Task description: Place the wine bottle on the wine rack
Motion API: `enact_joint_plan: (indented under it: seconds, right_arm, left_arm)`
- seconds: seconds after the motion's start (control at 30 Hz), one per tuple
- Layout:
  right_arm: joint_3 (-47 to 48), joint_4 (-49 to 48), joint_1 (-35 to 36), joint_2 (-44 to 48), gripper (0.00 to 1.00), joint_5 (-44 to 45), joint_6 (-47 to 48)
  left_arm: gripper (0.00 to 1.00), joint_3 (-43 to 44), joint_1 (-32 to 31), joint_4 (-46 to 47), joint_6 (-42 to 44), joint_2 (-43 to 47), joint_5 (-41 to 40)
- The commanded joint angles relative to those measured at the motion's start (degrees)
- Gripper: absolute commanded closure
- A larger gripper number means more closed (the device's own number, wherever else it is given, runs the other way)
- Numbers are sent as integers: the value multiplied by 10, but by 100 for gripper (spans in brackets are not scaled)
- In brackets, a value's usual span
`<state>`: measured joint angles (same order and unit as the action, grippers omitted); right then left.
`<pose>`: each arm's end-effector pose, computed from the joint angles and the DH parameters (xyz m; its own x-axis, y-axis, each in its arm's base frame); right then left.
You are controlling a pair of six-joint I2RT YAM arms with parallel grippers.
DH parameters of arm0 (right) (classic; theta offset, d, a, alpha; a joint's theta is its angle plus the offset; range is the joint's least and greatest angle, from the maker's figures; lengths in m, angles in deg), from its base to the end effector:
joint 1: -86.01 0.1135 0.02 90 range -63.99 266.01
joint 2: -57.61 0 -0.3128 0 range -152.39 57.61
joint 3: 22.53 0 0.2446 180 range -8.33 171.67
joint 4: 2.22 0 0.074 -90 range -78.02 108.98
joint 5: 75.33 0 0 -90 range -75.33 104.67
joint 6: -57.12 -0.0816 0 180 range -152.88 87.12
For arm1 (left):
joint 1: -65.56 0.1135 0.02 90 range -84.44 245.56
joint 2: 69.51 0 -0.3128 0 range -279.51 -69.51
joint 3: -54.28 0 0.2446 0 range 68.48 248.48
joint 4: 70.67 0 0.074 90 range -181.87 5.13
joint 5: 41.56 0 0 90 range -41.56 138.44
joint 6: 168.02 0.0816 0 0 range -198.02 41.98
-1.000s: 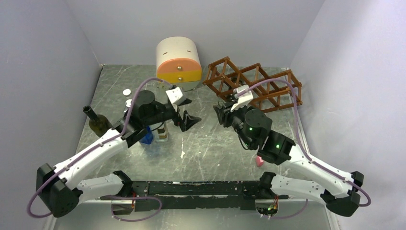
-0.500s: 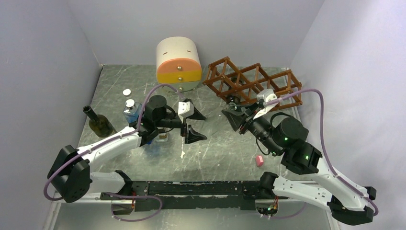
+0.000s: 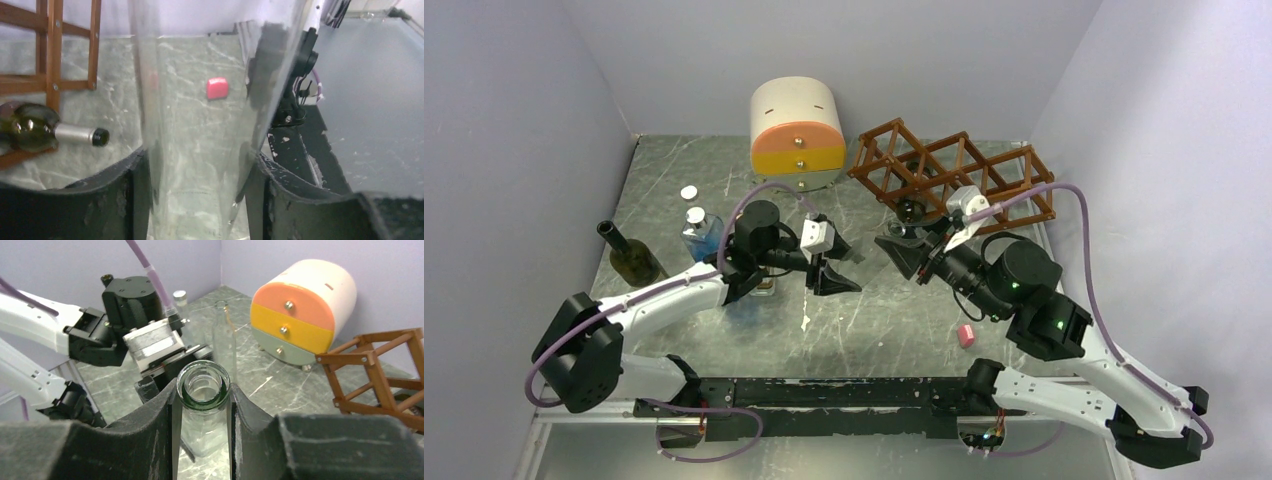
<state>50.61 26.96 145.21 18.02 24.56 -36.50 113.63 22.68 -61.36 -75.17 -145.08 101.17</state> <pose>0.0821 0.1103 0.4598 -0.0090 0.1065 -0.9943 -0.7595 0.6461 0.0760 0.1752 -0.2513 0.3333 -0.0388 0.0771 -0.9963 0.9941 -0.0978 -0.0463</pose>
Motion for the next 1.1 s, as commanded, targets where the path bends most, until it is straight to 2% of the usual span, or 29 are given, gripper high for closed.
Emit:
enact_joint_plan:
  seconds: [0.0, 0.03, 0.07, 0.1, 0.2, 0.23, 0.27, 0.47, 0.63, 0.83, 1.07]
  right_arm:
    - [31, -28, 1, 4, 100, -21, -5]
    - [33, -23, 1, 3, 100, -21, -8]
    - [36, -17, 1, 2, 96, -17, -15]
    - [39, -11, 0, 1, 85, -12, -21]
    - [43, 8, 1, 5, 42, 18, -42]
    - [41, 13, 1, 9, 33, 29, -45]
    - [41, 19, 1, 12, 29, 38, -45]
    - [88, 57, 0, 7, 26, 63, -58]
    - [144, 92, 1, -13, 26, 102, -72]
    - [198, 123, 0, -39, 26, 183, -100]
    - [228, 171, 1, -98, 26, 205, -82]
  left_arm:
    - [61, 7, -4, 47, 27, 22, 0]
    - [74, 8, -3, 47, 35, 27, -2]
    - [90, 10, -3, 46, 43, 30, -9]
    - [93, 11, -3, 45, 50, 35, -23]
    - [93, 19, -3, 30, 98, 48, -66]
    - [93, 24, -3, 25, 127, 52, -83]
    - [93, 32, -3, 15, 145, 55, -99]
    - [93, 130, -2, -95, 348, 46, -231]
    - [93, 184, -2, -132, 484, 39, -308]
    - [93, 193, -2, -139, 677, 25, -365]
    - [93, 183, -3, -135, 762, 34, -355]
